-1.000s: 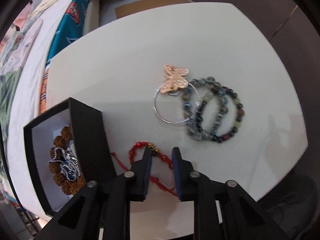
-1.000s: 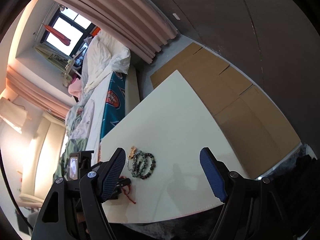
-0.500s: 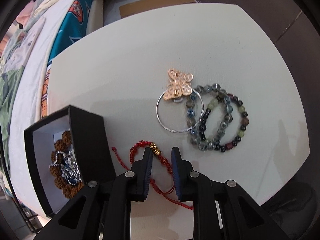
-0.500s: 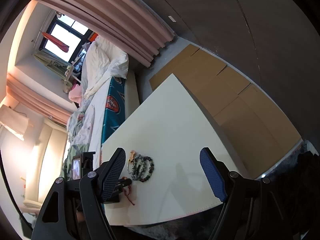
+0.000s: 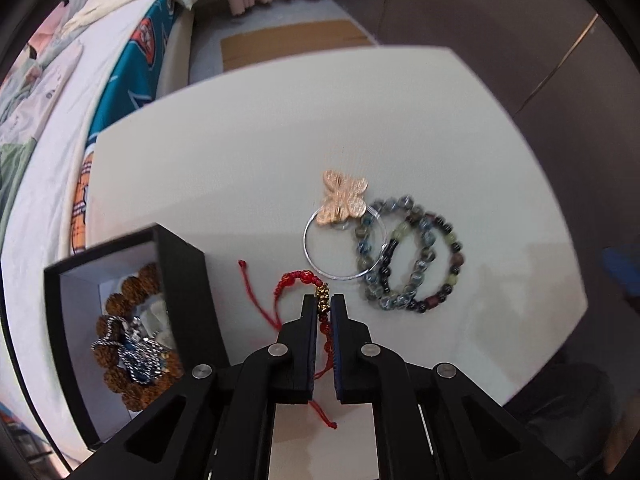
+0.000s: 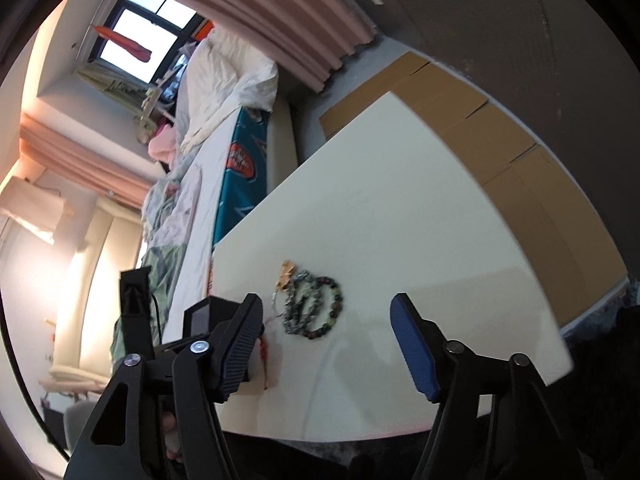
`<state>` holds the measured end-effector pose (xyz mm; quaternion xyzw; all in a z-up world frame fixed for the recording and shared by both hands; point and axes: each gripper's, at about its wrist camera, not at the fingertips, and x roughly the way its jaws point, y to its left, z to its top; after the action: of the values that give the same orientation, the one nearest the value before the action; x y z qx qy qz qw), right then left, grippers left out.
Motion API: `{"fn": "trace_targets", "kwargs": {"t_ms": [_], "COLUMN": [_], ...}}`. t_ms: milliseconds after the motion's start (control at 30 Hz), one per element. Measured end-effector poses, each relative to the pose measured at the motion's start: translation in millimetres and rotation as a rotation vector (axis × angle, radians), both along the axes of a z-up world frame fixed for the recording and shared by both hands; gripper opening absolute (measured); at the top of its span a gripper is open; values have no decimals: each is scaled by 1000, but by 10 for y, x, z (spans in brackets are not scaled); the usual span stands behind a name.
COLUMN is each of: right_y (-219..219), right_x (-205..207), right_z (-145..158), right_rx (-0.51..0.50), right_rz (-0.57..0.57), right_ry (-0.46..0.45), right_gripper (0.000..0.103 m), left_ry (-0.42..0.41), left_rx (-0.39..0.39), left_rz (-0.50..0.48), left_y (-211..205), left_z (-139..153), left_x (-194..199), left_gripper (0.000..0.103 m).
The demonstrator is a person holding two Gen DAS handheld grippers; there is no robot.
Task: Organize jewelry
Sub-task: 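Carry the red bracelet over the box with left gripper while right grasps the silver hoop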
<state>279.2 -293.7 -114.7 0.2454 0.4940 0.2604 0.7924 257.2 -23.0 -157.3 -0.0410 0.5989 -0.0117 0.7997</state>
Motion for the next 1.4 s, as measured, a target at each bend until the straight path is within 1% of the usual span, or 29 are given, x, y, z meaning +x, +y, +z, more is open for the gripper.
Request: {"fn": "trace_targets", "kwargs": {"t_ms": [100, 167, 200, 267, 400, 533, 600, 700, 900, 967, 1000, 1067, 1133, 1300, 1400], "right_y": [261, 422, 487, 673, 878, 1059, 1121, 1210, 1381, 1415, 1415, 1380, 1318, 1252, 1272], "right_x": [25, 46, 45, 86, 173, 254, 291, 338, 366, 371, 378, 384, 372, 278, 195], "right_z": [-38, -74, -84, -115, -205, -350, -414, -504, -593, -601, -598, -613, -604, -451, -327], "right_rx": [-2, -12, -16, -28, -44, -78, -93, -117, -187, -207, -211, -208, -192, -117, -71], "right_rz": [49, 79, 91, 128, 148, 157, 155, 145, 141, 134, 131, 115, 103, 95, 108], "right_ry": [10, 19, 22, 31, 64, 102, 117, 136, 145, 134, 132, 138, 138, 102, 75], "right_gripper": [52, 43, 40, 29, 28, 28, 25, 25, 23, 15, 13, 8, 6, 6, 6], "left_ry": [-45, -73, -87, -119, -167, -217, -236, -259, -290, -297, -299, -300, -302, -319, -317], "left_rx": [-34, -52, -59, -81, -117, -135, -141, -153, -170, -173, -175, -175, -173, -174, -180], "left_rz": [-13, -16, -16, -9, 5, 10, 6, 9, 25, 30, 33, 39, 45, 56, 69], "left_y": [53, 113, 148, 241, 402, 527, 593, 690, 912, 961, 986, 1038, 1077, 1169, 1200], "left_z": [141, 226, 267, 352, 491, 646, 707, 775, 842, 854, 860, 874, 891, 930, 918], "left_x": [-22, -40, -51, -69, -115, -172, -217, -267, -353, -359, -369, -396, -412, -463, -483], "left_gripper": [6, 6, 6, 6, 6, 6, 6, 6, 6, 6, 6, 6, 6, 6, 6]}}
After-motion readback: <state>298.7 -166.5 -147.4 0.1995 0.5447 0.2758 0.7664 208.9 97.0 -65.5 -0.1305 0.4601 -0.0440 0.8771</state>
